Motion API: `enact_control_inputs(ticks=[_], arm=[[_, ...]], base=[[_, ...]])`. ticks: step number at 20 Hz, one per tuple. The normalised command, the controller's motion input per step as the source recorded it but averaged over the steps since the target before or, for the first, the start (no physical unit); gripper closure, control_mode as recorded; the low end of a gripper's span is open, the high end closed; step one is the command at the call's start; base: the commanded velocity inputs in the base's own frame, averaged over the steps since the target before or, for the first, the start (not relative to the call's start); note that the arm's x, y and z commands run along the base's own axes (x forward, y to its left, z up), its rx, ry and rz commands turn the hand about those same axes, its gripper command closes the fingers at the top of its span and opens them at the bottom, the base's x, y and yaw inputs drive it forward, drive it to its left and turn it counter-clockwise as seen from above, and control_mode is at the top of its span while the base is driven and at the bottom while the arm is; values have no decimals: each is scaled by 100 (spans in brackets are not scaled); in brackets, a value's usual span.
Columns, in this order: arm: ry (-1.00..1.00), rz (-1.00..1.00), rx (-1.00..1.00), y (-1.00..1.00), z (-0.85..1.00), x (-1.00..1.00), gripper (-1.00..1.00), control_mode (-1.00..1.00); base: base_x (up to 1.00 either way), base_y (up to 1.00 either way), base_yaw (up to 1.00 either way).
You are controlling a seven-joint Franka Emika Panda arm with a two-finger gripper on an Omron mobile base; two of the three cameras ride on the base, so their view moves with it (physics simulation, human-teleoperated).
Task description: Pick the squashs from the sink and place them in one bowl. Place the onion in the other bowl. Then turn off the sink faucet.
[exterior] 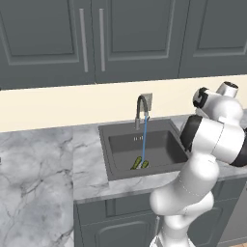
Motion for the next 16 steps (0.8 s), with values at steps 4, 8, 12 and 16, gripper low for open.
enact_control_inputs(ticks=[4,8,12,16], arm=[[0,0,-4,-33,0,7,100,-100],[1,0,-3,-35,9,7,100,-100],[3,0,-1,-28,13,15,100,-100],[3,0,-1,-25,5,27,100,-100]], base=[[0,0,0],[0,0,0],[0,0,0],[0,0,0]])
